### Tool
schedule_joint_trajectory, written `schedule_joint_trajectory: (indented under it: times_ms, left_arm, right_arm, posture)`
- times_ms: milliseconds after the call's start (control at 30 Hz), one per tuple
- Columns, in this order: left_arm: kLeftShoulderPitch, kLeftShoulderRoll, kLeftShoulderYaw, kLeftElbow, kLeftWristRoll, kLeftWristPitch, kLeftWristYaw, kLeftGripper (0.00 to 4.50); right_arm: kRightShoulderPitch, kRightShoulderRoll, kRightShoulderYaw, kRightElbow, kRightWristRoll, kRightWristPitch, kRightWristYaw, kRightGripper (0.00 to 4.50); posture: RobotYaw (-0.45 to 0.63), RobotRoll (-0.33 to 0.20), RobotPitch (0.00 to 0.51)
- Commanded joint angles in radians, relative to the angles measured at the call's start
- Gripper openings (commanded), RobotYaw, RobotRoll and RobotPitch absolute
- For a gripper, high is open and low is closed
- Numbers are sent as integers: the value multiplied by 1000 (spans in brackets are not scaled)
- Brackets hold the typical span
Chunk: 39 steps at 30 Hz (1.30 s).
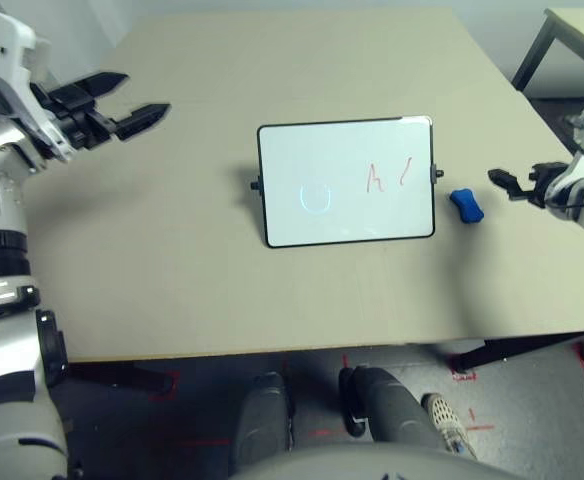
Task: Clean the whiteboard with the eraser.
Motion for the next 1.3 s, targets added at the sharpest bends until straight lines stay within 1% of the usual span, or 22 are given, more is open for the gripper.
schedule_joint_trajectory:
  times_ms: [33,67,233,300,500,700,867,1067,1167,1300]
  left_arm:
    - [21,-75,-65,-96,-7,55,27,4500]
    - [22,-103,-89,-110,1,57,35,4500]
    - [11,-190,-169,-143,27,62,41,4500]
    - [3,-210,-193,-150,32,64,37,4500]
    - [7,-202,-265,-193,71,69,8,4500]
    - [5,-202,-296,-250,76,104,-5,4500]
    - [-2,-213,-298,-280,69,134,-6,4500]
    - [-8,-218,-298,-270,77,134,-6,4500]
    - [-7,-221,-295,-268,75,135,-4,4500]
    - [-5,-227,-293,-264,76,134,0,4500]
  right_arm:
    - [-29,27,33,32,-23,12,-11,4487]
    - [-34,36,40,48,-29,5,-11,4487]
    - [-54,64,64,82,-49,1,-7,4487]
    - [-53,67,69,85,-53,5,-6,4487]
    - [-30,73,67,85,-58,8,-3,4487]
    - [-17,82,66,90,-60,9,-3,4487]
    - [-8,87,63,93,-59,7,-4,4487]
    - [0,95,62,112,-61,2,-7,4487]
    - [3,100,62,118,-62,4,-8,3914]
    - [5,106,65,128,-65,5,-11,2551]
  posture:
    - [-141,0,59]
    - [-142,0,59]
    - [-136,0,64]
    - [-133,0,66]
    - [-135,0,68]
    - [-136,0,68]
    - [-135,0,69]
    - [-131,0,75]
    - [-128,0,79]
    - [-126,0,82]
